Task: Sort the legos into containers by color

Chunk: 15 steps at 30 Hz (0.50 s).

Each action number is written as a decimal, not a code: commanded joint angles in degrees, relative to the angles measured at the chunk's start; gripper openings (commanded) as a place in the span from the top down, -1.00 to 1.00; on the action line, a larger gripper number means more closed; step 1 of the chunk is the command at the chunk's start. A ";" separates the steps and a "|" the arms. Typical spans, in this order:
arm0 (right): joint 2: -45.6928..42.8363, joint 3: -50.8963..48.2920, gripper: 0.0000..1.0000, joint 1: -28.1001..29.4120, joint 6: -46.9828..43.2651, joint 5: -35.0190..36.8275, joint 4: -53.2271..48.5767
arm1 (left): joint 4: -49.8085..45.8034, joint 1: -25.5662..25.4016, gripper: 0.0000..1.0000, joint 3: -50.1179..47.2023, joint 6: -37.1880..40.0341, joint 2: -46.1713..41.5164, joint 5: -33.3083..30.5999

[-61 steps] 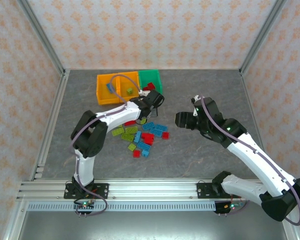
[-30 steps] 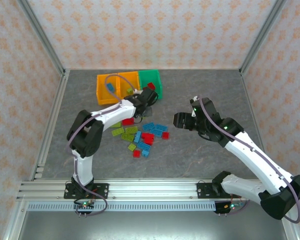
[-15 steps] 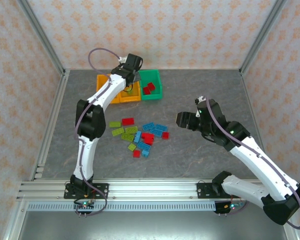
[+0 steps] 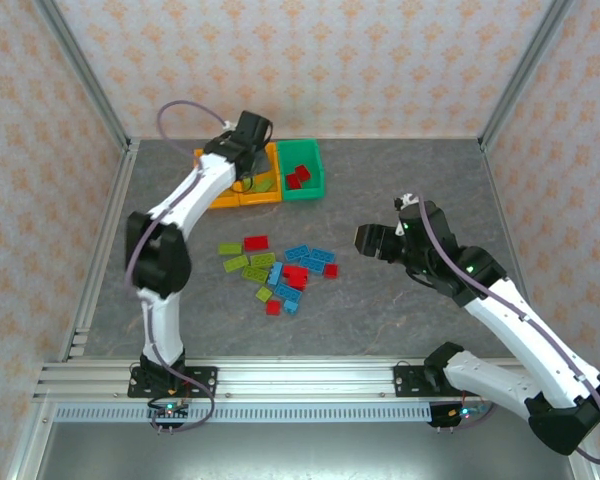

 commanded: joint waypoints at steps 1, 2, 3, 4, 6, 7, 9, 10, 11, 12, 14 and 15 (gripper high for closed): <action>1.20 -1.05 -0.60 0.31 1.06 -0.06 2.68 | 4.98 -0.31 -0.02 -12.82 -6.37 -14.97 1.29; 1.70 -1.06 -0.60 0.35 1.06 -0.31 3.06 | 5.67 -0.33 -0.02 -17.01 -7.58 -18.39 0.91; 2.32 -0.97 -0.60 0.31 1.06 -0.66 3.53 | 6.03 -0.41 -0.02 -22.02 -8.87 -22.30 0.20; 3.06 -0.72 -0.60 0.35 1.06 -0.98 3.74 | 5.85 -0.42 -0.02 -26.00 -10.13 -25.76 -0.83; 4.52 -0.12 -0.60 0.31 0.97 -1.92 3.91 | 5.11 -0.42 -0.03 -32.77 -11.39 -31.25 -2.17; 5.15 0.15 -0.60 0.33 0.94 -2.43 3.97 | 5.00 -0.41 -0.04 -35.94 -11.32 -33.73 -2.32; 5.99 0.35 -0.60 0.41 1.19 -3.08 4.33 | 4.52 -0.41 -0.08 -40.94 -10.77 -36.68 -1.57; 6.28 0.18 -0.60 0.52 1.30 -3.31 4.69 | 4.06 -0.42 -0.10 -42.83 -10.19 -37.29 -0.84; 6.46 0.09 -0.60 0.56 1.43 -3.32 4.98 | 3.73 -0.39 -0.12 -44.11 -9.65 -37.44 0.03; 6.75 0.05 -0.60 0.57 1.57 -3.36 5.24 | 3.76 -0.42 -0.15 -45.49 -9.19 -37.33 1.06; 7.37 0.17 -0.60 0.76 1.84 -3.40 5.35 | 4.93 -0.41 -0.20 -47.89 -8.58 -36.31 2.99; 7.65 0.35 -0.60 0.83 1.92 -3.43 5.37 | 5.85 -0.38 -0.24 -48.87 -8.30 -35.34 3.46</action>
